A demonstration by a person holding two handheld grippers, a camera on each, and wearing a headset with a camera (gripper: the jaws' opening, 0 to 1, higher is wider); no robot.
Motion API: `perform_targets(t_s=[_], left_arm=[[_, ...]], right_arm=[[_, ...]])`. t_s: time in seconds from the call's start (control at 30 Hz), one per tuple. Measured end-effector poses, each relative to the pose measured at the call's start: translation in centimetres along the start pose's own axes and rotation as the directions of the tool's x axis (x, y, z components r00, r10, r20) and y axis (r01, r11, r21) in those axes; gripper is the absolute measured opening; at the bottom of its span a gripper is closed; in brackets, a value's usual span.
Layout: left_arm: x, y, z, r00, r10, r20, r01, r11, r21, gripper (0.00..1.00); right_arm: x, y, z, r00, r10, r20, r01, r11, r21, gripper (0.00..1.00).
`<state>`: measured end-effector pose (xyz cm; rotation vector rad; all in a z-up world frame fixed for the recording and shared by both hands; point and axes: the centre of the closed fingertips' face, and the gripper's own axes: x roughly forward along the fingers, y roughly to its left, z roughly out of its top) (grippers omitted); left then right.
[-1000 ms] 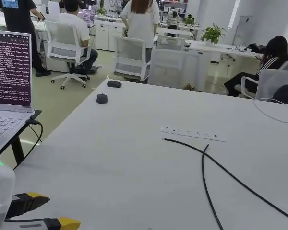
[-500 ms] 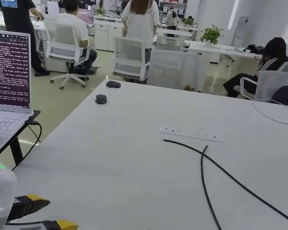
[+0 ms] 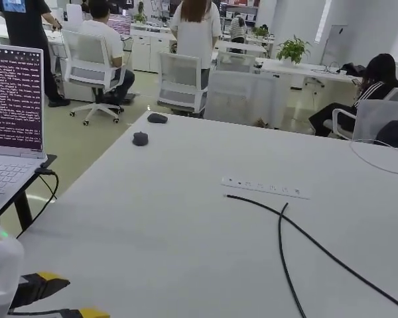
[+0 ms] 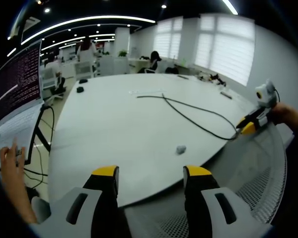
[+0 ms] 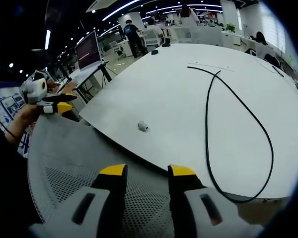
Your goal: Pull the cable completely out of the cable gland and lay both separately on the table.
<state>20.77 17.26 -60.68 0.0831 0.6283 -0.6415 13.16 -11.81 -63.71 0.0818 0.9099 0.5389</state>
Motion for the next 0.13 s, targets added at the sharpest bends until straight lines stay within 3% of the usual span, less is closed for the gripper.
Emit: perform_targets(t_s=[0.13], left_arm=[[-0.02, 0.01, 0.03, 1.0000, 0.002, 0.004, -0.002, 1.000, -0.007, 0.53]], right_arm=[[0.00, 0.01, -0.01, 1.0000, 0.000, 0.001, 0.000, 1.000, 0.003, 0.33]])
